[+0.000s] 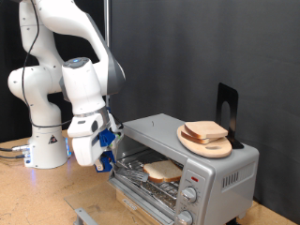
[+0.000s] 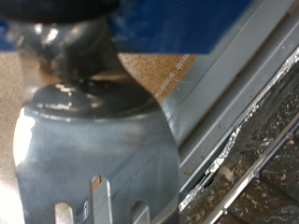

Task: Make a piece of toast with the oven

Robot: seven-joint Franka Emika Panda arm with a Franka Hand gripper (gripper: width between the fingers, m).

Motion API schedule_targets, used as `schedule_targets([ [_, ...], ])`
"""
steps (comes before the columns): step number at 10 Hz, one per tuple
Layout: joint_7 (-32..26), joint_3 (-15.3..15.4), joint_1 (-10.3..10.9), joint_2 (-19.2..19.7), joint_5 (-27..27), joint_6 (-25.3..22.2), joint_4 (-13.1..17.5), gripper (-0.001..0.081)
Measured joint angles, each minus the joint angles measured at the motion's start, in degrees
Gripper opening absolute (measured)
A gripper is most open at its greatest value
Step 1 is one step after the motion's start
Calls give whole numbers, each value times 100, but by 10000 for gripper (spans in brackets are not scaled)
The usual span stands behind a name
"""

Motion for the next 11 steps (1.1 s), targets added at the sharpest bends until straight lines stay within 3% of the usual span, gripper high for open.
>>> schedule_targets([
  [3,-83,-39,0,-10,58,-131,34,416],
  [7,-771,-417,-200,-412,97,-829,-22,394],
  [11,-1087,-529,-204,-490,227,-822,-77,394],
])
